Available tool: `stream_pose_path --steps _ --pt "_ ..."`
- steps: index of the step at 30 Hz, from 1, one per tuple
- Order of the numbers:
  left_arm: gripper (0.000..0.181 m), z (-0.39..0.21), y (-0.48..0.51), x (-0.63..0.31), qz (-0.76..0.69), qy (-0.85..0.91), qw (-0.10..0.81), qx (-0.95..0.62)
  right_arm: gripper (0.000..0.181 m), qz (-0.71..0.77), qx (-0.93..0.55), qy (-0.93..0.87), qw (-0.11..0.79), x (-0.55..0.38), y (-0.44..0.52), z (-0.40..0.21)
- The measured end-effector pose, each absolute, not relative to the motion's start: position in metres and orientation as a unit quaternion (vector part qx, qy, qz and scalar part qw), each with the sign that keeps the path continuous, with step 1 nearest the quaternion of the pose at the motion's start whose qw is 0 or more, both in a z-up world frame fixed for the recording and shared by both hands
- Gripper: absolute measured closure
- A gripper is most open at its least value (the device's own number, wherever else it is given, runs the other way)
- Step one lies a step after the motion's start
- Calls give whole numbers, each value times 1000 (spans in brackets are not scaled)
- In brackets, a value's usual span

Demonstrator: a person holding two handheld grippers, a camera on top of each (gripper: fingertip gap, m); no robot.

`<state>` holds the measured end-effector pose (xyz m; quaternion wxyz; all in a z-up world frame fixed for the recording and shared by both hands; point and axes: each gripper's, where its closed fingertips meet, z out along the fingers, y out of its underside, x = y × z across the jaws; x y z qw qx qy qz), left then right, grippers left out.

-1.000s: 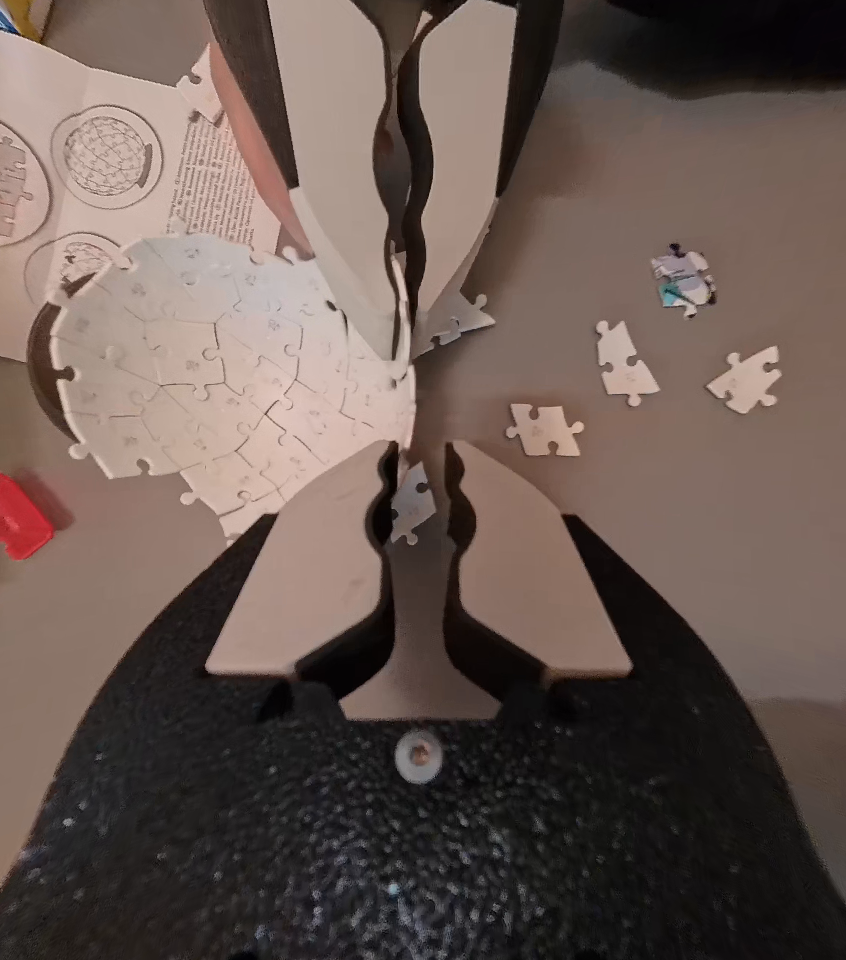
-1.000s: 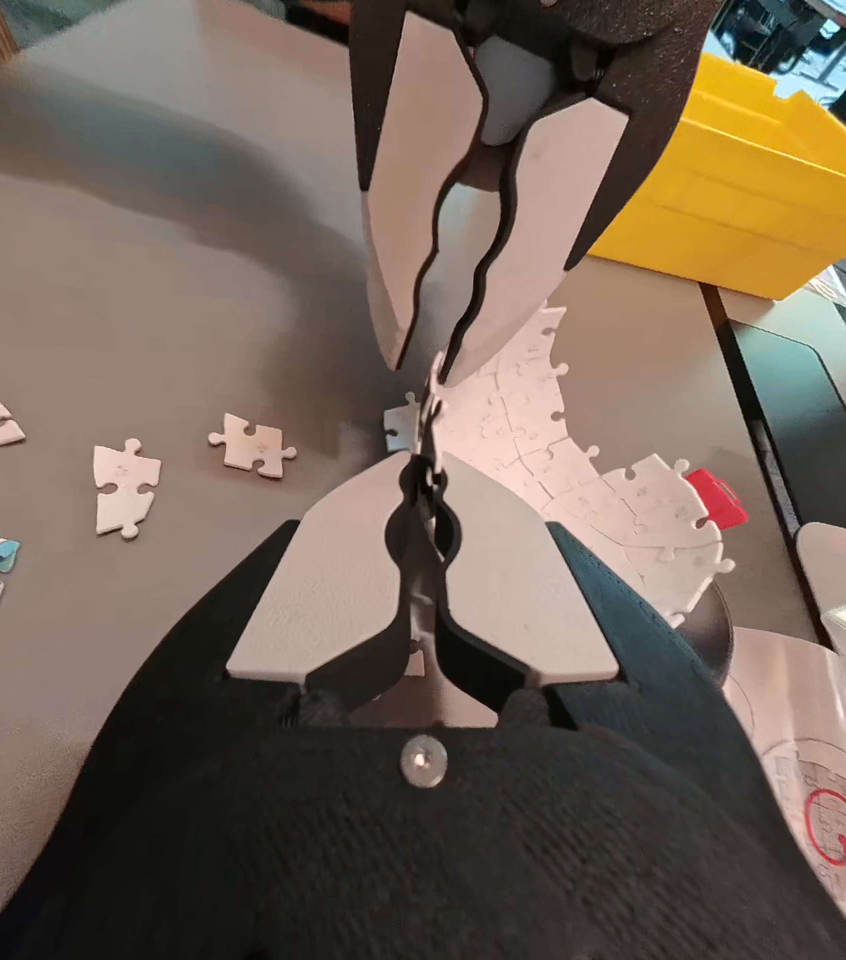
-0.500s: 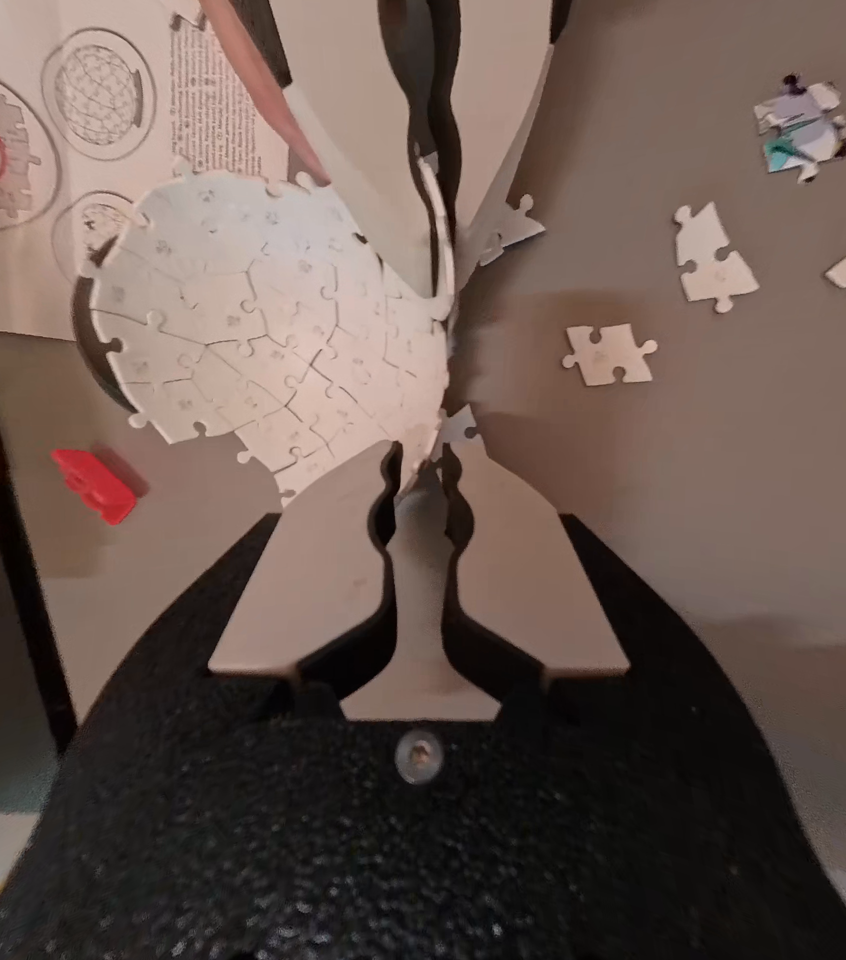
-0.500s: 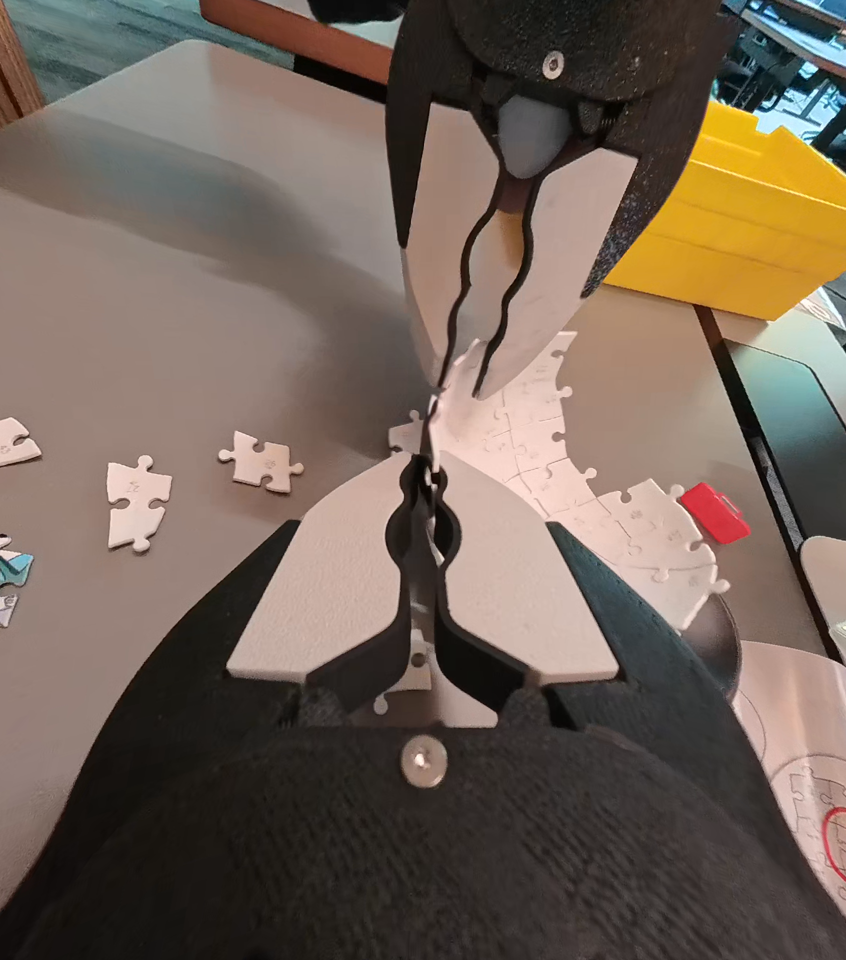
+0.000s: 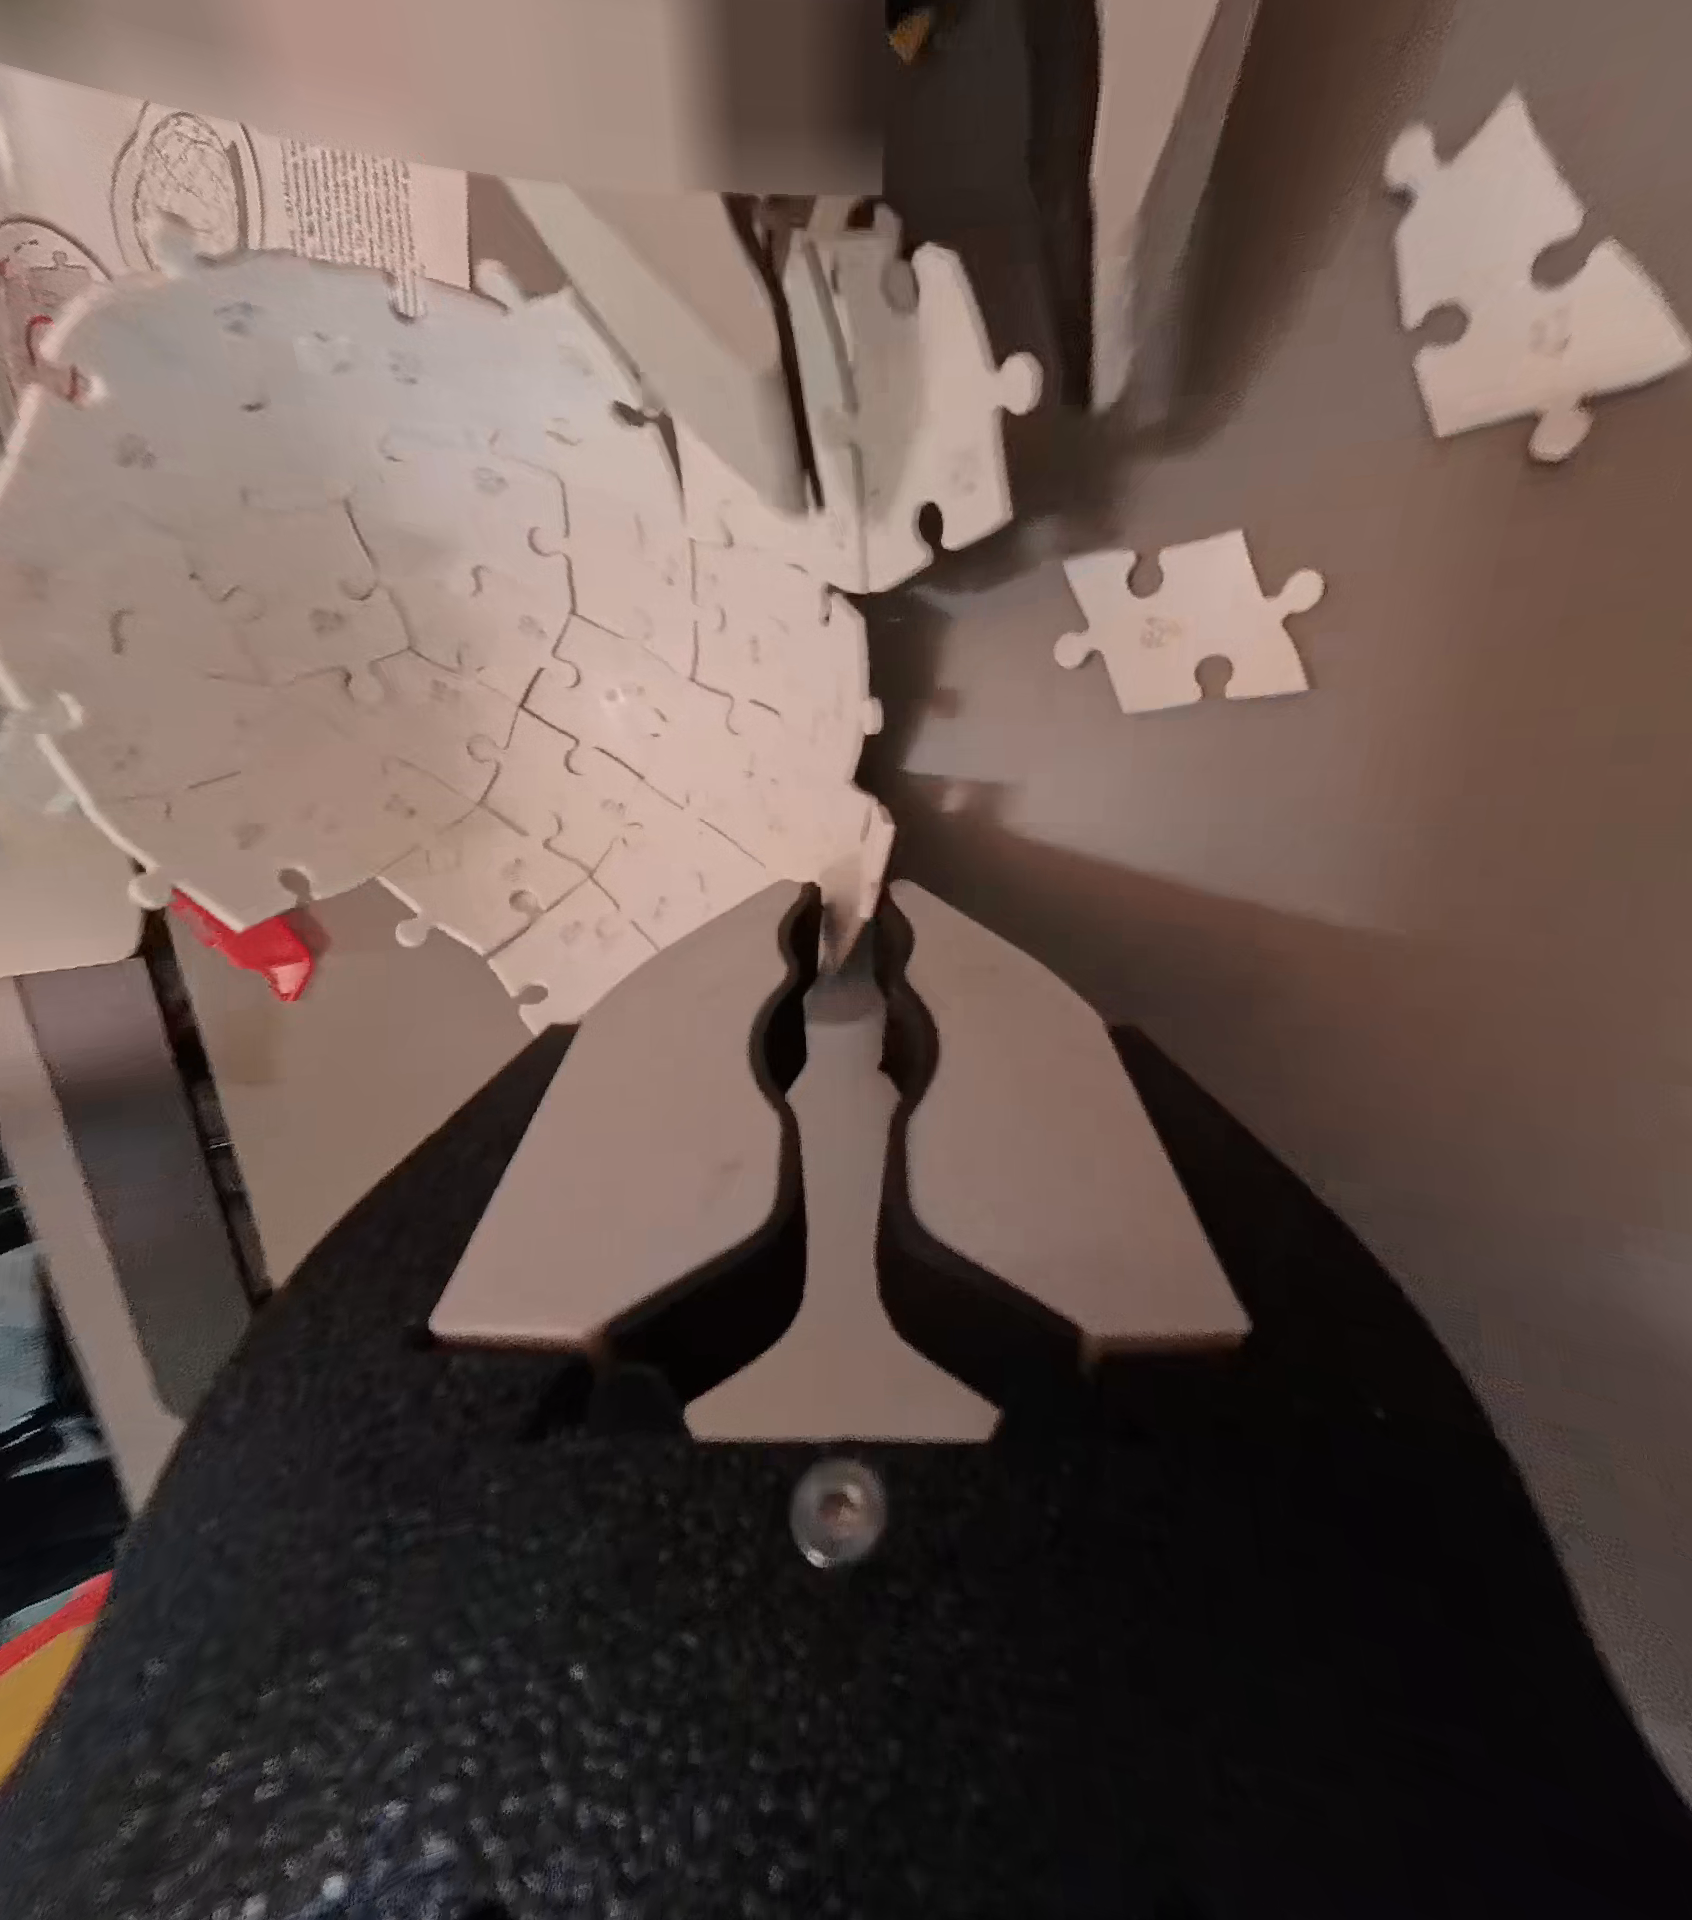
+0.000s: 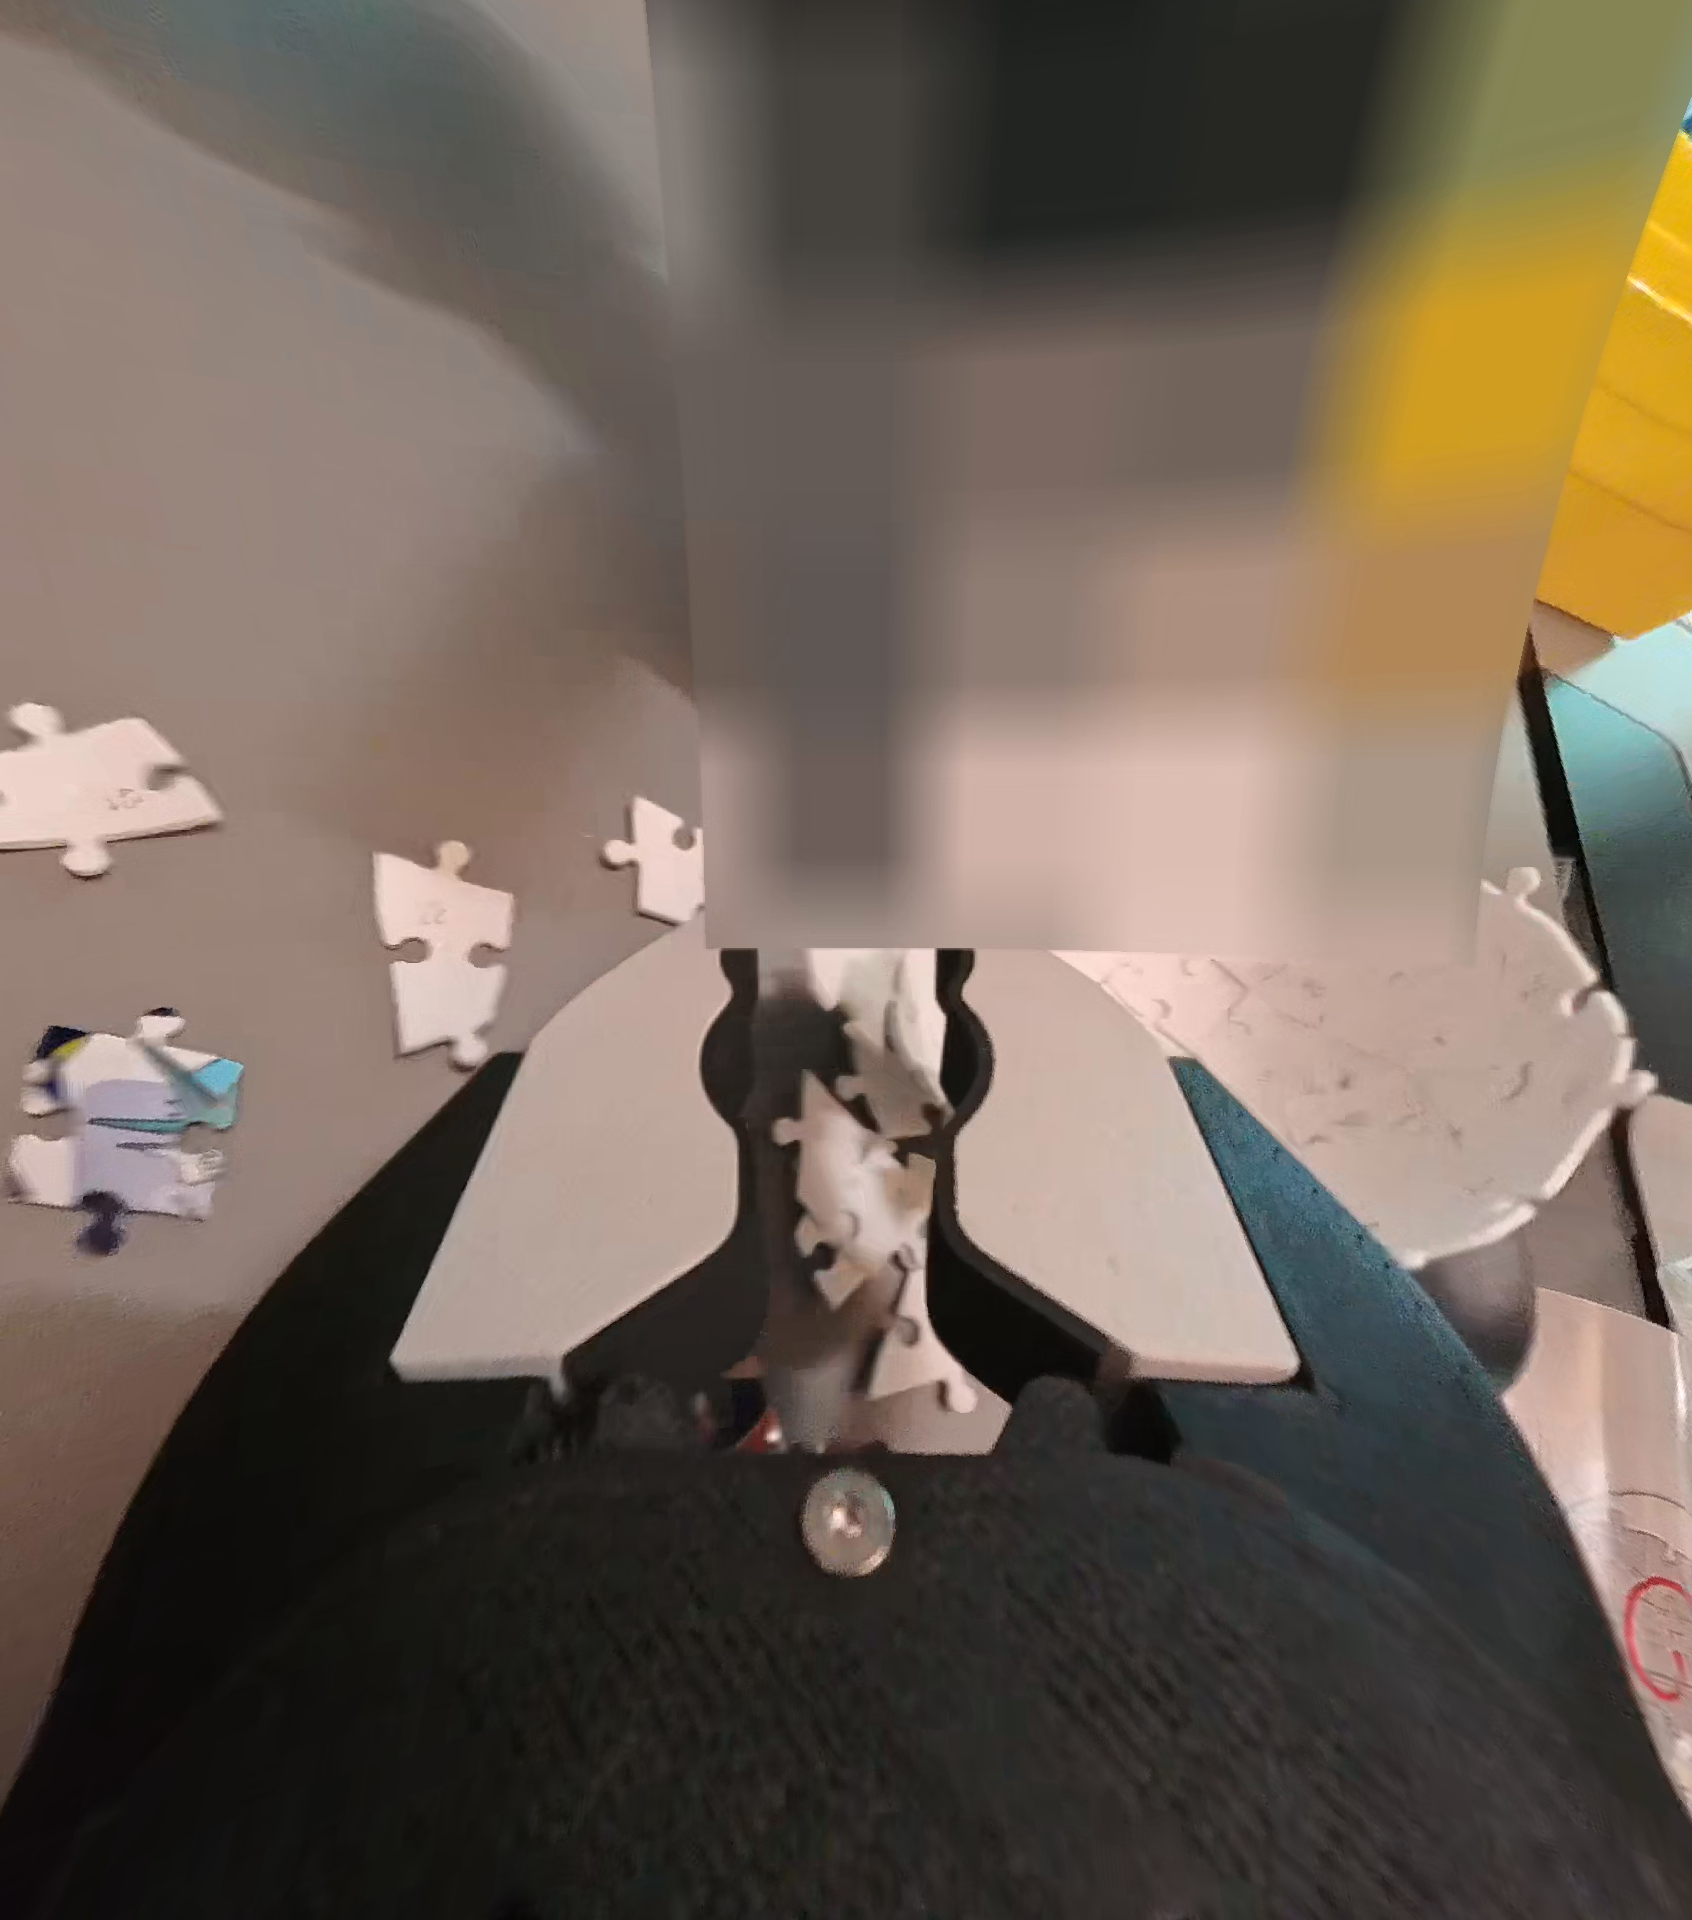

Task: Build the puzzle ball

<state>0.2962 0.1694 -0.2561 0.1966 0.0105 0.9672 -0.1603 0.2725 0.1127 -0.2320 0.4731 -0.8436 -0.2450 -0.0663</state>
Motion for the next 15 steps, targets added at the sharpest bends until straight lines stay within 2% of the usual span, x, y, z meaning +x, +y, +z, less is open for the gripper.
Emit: stream_pose_path --steps 4,7,9,15 --pt "173 -260 174 296 -139 960 243 32 148 -57 -849 -208 483 272 94 -208" --pt "173 -259 176 296 -122 954 268 55 147 -166 -831 -42 529 336 82 -169" --pt "174 -259 178 298 -103 949 290 74 135 -200 -803 72 556 371 80 -156" --pt "177 -262 179 305 -64 931 343 112 130 -176 -839 115 502 393 113 -196"
